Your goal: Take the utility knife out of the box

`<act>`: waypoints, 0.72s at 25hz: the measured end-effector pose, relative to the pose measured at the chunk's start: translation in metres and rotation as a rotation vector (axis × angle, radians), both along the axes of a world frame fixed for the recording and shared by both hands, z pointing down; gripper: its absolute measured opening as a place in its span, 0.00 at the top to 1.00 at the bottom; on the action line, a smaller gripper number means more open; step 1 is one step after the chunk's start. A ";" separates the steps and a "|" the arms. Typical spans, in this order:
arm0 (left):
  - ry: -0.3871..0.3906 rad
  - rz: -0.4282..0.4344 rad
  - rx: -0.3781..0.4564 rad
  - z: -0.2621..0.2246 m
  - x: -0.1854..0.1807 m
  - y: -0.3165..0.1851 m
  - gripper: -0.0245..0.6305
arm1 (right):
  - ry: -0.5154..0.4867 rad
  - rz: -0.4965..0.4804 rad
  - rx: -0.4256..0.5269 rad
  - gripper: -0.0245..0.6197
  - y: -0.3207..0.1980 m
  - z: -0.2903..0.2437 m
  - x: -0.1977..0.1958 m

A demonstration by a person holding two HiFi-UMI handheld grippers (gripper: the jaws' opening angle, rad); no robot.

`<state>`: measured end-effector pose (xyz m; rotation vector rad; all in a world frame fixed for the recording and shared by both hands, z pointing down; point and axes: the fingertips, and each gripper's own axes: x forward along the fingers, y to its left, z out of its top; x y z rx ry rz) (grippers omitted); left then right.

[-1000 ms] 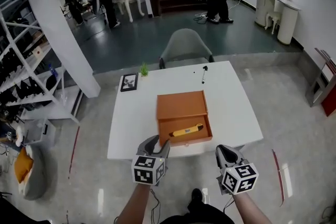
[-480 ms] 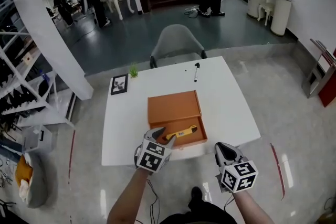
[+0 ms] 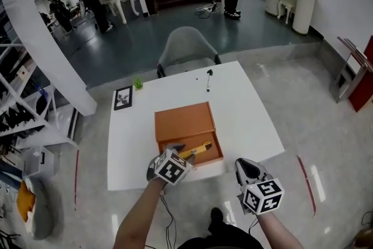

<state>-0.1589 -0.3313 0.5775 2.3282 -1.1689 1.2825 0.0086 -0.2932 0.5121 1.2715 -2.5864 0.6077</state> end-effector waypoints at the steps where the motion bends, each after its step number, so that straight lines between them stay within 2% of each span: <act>1: -0.013 0.018 -0.012 0.004 0.002 0.000 0.70 | 0.001 0.004 0.000 0.96 0.000 0.001 0.002; 10: -0.133 0.157 -0.098 0.026 0.014 -0.009 0.69 | 0.009 0.048 -0.021 0.96 -0.003 0.007 0.021; 18: -0.177 0.220 -0.137 0.041 0.029 -0.017 0.69 | 0.008 0.076 -0.031 0.96 -0.006 0.011 0.034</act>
